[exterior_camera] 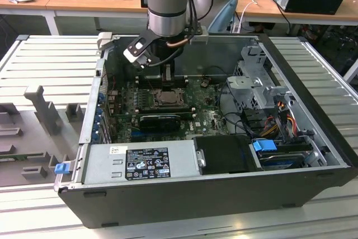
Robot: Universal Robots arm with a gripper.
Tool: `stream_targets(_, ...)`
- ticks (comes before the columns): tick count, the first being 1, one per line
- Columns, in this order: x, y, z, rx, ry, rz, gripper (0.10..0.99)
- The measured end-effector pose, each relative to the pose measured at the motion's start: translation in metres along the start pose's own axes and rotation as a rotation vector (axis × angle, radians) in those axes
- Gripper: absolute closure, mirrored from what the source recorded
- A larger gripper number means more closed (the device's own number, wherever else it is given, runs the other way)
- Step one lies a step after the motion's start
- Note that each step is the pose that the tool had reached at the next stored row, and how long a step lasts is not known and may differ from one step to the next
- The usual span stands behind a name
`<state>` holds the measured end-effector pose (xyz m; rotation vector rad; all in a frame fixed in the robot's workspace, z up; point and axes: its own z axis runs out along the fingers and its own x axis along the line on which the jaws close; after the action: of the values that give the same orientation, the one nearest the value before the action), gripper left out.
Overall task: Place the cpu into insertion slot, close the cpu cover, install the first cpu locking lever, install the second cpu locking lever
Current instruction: 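Install the first cpu locking lever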
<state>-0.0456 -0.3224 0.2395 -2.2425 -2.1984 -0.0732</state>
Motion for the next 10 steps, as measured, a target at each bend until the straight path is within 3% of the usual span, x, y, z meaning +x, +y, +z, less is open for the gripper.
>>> stream_targets(4,0.0004,0.0004,-0.0127,0.000,-0.0001,0.000,0.980)
stream_targets(6,0.0008,0.0007,-0.0230,0.000,-0.0004,0.000,0.980)
stream_targets(7,0.0008,0.0008,-0.0238,0.000,-0.0002,-0.007,0.980)
stream_targets(10,0.0008,0.0008,-0.0238,0.004,0.0032,-0.118,0.980)
